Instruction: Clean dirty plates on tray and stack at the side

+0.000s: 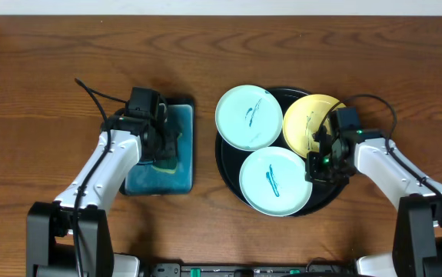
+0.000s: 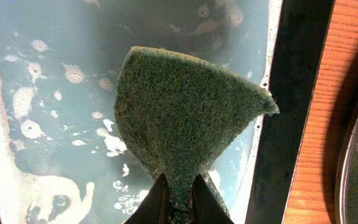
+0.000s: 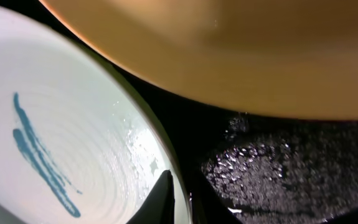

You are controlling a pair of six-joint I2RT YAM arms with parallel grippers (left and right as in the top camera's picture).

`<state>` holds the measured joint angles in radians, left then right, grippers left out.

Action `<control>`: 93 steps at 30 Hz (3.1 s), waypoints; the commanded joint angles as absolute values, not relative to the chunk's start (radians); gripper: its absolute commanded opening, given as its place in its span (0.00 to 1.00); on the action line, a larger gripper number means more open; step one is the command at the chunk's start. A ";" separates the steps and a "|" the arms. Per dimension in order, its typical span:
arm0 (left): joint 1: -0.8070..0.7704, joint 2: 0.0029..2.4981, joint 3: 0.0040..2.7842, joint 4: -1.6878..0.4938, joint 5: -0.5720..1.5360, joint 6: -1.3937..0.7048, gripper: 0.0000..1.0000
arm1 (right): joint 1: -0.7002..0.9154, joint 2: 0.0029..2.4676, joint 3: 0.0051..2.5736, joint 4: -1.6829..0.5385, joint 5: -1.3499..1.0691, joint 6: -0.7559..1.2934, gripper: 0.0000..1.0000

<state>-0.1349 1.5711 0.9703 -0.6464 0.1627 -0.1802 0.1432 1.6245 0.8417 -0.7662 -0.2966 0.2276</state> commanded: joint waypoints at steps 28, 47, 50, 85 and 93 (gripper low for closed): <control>-0.139 1.497 0.960 -0.647 0.176 -0.182 0.07 | 0.165 1.633 0.791 -0.705 -0.296 0.231 0.01; -0.075 1.421 0.960 -0.561 0.429 -0.094 0.07 | 0.165 1.633 0.791 -0.702 -0.296 0.231 0.01; -0.042 1.421 0.960 -0.555 0.530 -0.036 0.07 | 0.165 1.633 0.791 -0.702 -0.296 0.232 0.01; 0.303 1.562 0.960 -0.551 1.187 0.277 0.07 | 0.165 1.633 0.791 -0.703 -0.296 0.232 0.01; 0.303 1.563 0.960 -0.551 1.186 0.277 0.07 | 0.165 1.633 0.791 -0.703 -0.296 0.231 0.01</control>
<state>0.2985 1.5620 0.9699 -0.5518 1.1496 0.2630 0.1509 1.6245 0.8028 -0.7090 -0.3191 0.2276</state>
